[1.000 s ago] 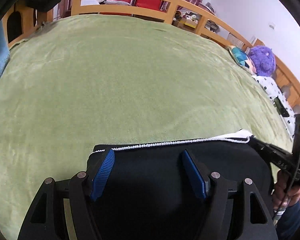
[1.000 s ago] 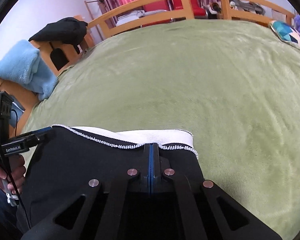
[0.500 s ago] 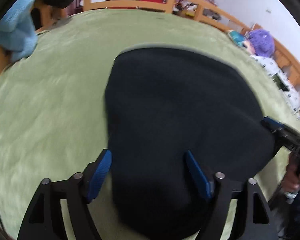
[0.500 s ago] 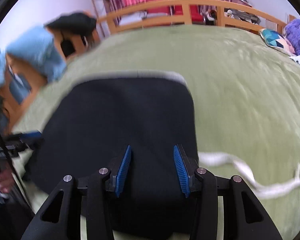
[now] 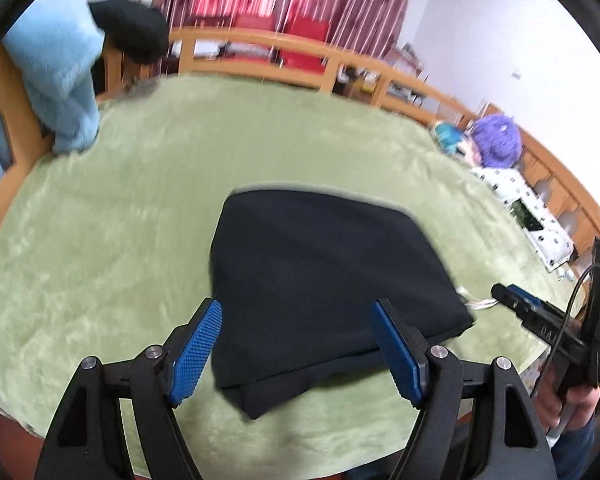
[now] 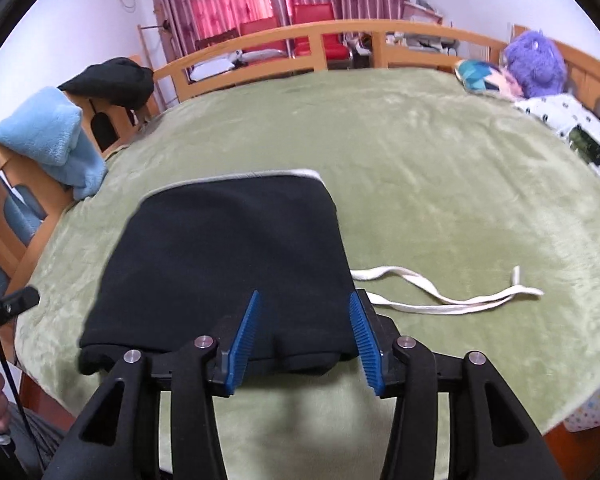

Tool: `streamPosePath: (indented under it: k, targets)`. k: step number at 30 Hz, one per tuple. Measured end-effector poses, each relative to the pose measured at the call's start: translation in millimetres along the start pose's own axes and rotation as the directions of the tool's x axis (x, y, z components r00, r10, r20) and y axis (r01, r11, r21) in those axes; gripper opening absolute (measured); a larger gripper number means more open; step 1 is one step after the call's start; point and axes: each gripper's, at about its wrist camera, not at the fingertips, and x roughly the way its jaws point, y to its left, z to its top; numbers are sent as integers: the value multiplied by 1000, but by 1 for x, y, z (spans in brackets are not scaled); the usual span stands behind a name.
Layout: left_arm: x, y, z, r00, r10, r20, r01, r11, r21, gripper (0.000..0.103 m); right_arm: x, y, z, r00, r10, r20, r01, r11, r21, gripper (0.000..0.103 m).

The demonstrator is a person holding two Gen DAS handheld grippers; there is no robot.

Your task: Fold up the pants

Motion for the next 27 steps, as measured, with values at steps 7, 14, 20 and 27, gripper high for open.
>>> streamPosePath:
  k: [7,14,20,27]
  targets:
    - [-43,-36,0,995,31,92,-38,997,73,82,-65,5,-1,994,16,111,-22,999,49,74]
    - [-61,-54,-12,993,49,110,-57,996,72,83,-85,5,-8,995,16,96,-21,998,53,76]
    - [-65,-59,-19,992,62,109,-70,995,72,87,-101,9,-16,989,-13,145,10,1000,18,99]
    - [-73,-62,-21,990,65,122,-74,995,71,93,-106,11,-17,986,-33,162,30,999,21,103]
